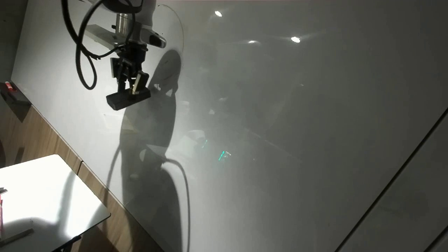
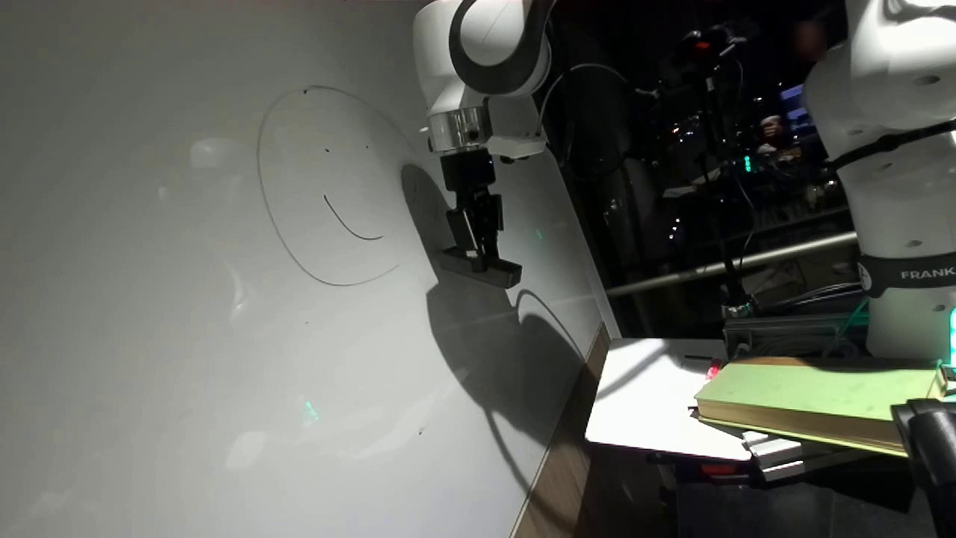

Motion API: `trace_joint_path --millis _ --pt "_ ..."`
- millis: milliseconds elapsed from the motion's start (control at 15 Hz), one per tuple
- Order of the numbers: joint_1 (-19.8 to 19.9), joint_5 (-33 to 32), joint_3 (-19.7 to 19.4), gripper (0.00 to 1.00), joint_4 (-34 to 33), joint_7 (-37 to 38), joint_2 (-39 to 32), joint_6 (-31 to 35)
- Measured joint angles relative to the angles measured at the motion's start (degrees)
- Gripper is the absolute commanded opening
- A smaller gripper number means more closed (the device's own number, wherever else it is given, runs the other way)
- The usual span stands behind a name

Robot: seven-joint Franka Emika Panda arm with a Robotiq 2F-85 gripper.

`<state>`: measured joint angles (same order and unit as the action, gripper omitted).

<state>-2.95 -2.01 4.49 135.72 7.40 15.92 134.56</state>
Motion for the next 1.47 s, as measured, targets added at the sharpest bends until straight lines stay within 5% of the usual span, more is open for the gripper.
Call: trace_joint_path --millis 400,1067,1467 --pt "3.4 -0.1 -4.1 0.29 -5.7 -3.2 -0.7 -5.5" --pt "-0.1 3.3 -0.2 0.29 -11.5 -1.7 2.7 -9.9" --pt "1.0 1.7 -0.7 0.29 -13.3 -1.8 2.2 -10.0"
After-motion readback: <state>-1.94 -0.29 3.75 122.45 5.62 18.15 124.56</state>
